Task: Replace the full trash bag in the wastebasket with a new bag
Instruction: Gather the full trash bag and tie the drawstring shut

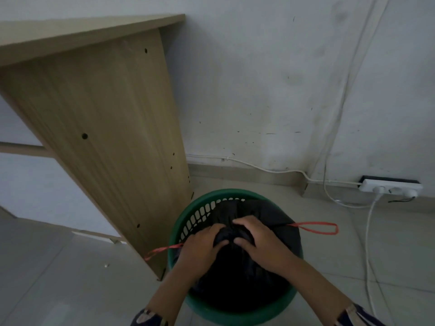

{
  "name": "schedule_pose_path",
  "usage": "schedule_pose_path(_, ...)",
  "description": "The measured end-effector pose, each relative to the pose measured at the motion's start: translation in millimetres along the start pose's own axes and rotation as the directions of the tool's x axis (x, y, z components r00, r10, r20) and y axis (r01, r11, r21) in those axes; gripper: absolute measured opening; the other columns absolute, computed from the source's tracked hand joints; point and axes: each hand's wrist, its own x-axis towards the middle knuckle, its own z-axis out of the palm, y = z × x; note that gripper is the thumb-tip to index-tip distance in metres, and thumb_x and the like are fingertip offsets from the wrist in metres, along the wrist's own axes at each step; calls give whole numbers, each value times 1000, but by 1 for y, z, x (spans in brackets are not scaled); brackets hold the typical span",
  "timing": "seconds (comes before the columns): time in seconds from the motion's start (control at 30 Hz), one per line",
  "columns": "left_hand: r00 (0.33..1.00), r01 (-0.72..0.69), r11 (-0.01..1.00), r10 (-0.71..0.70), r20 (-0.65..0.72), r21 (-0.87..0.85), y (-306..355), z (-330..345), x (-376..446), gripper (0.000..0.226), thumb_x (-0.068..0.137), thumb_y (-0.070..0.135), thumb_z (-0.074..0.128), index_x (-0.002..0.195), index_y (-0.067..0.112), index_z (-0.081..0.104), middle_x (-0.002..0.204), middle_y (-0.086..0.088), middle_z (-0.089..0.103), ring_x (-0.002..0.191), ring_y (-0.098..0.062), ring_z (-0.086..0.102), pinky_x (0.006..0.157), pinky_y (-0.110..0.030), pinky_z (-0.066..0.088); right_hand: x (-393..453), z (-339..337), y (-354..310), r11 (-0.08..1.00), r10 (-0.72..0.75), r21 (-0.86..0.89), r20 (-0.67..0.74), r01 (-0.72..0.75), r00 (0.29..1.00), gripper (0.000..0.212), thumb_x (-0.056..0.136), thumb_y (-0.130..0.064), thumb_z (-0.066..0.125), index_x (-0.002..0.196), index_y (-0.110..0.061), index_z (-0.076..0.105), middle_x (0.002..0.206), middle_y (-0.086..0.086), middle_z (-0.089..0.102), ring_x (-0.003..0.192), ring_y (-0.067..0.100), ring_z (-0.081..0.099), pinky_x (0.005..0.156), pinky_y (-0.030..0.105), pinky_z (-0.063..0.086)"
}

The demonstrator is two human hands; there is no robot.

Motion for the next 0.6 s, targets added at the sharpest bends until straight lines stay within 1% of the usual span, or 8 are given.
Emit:
schedule_pose_path(0.1, 1000, 13, 1000, -14, -27, -19, -2, 5, 4, 34, 93, 37, 45, 123, 21, 49, 119, 1, 62, 107, -18, 58, 89, -33, 44, -8, -1, 3, 910, -105, -414, -181, 21, 978, 53, 92, -58, 27, 106, -25, 65, 119, -3, 64, 110, 25, 57, 103, 38, 30)
schedule_pose_path(0.17, 999, 34, 999, -34, -37, -2, -2, 7, 5, 34, 93, 39, 44, 122, 22, 50, 120, 2, 62, 109, -17, 57, 94, -34, 41, -13, 2, 4, 867, 1, -488, -197, -99, 980, 62, 82, -73, 23, 113, -34, 61, 131, -2, 56, 123, 34, 43, 111, 52, 12)
schedule_pose_path(0.2, 998, 65, 998, -65, -20, 22, -2, 8, 6, 35, 93, 41, 43, 123, 24, 50, 123, 3, 60, 112, -16, 55, 98, -34, 38, -14, 6, 7, 863, 64, -486, -163, -136, 985, 66, 79, -77, 21, 120, -38, 54, 137, 1, 50, 125, 37, 38, 110, 60, 11)
schedule_pose_path(0.23, 994, 107, 992, -108, 4, 62, -2, 10, 6, 36, 92, 44, 41, 124, 27, 49, 127, 4, 55, 118, -16, 50, 103, -37, 33, -15, 9, 10, 877, 124, -455, -97, -155, 988, 68, 78, -79, 18, 125, -40, 48, 142, 4, 45, 126, 39, 40, 105, 64, 20)
schedule_pose_path(0.33, 970, 228, 971, -233, 69, 73, -4, 11, 4, 36, 92, 47, 40, 124, 32, 46, 147, 3, 25, 138, -24, 23, 112, -51, 17, -12, 16, 14, 945, 142, -294, -17, -141, 990, 76, 75, -82, 11, 137, -42, 31, 154, 8, 21, 119, 36, 52, 92, 53, 45)
schedule_pose_path(0.4, 968, 238, 968, -229, 106, -85, -5, 10, 3, 35, 93, 41, 42, 124, 25, 45, 152, -3, 17, 139, -27, 22, 110, -46, 25, -10, 21, 14, 954, 75, -289, -18, -77, 997, 82, 69, -83, 2, 140, -46, 20, 157, 4, 6, 119, 31, 52, 90, 43, 46)
schedule_pose_path(0.5, 987, 155, 962, -142, 72, -225, -4, 8, 3, 29, 94, 31, 44, 120, 18, 45, 129, -5, 46, 117, -24, 48, 95, -36, 42, -4, 23, 9, 964, 70, -258, 44, -56, 997, 81, 65, -79, 2, 140, -48, 6, 157, 2, 2, 118, 30, 52, 89, 36, 45)
schedule_pose_path(0.6, 989, 142, 962, -146, 2, -233, -5, 9, 4, 26, 93, 29, 47, 116, 17, 46, 114, -5, 55, 102, -21, 54, 87, -38, 46, 4, 26, 8, 984, 47, -177, 50, -37, 998, 69, 81, -69, 21, 143, -42, 6, 149, 3, 25, 105, 28, 57, 75, 32, 45)
